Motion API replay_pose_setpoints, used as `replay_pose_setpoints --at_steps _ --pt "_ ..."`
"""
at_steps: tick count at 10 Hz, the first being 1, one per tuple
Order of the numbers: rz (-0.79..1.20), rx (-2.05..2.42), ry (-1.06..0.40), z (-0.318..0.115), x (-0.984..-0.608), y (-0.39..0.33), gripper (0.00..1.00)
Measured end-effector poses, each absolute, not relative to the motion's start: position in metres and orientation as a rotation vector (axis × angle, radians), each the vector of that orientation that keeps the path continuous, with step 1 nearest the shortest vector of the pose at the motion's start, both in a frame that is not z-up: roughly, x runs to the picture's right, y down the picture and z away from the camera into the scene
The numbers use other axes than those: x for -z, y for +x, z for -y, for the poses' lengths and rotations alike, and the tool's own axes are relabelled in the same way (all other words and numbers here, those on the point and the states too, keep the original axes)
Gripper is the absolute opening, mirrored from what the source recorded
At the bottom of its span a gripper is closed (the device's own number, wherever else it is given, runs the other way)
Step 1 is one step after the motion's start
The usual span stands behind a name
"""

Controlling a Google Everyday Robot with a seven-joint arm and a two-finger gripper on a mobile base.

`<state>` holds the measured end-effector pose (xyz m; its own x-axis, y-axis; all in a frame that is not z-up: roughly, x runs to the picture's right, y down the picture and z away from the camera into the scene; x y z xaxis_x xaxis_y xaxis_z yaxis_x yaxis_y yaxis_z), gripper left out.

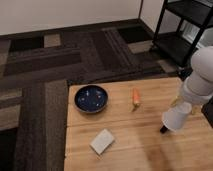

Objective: Place the ceramic cup over the eraser

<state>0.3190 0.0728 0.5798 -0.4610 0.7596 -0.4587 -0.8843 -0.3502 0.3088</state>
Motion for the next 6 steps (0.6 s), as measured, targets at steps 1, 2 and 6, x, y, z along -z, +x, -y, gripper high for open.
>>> replay_pose_setpoints --at_steps 1,2,6 --pt "-0.639 -1.953 -0.294 -0.076 -0.586 0.32 0.0" --pt "-0.641 -1.944 -0.303 -0.08 -0.593 0.321 0.0" --pt "-0.631 -1.909 -0.335 -0.089 -0.62 0.324 0.0"
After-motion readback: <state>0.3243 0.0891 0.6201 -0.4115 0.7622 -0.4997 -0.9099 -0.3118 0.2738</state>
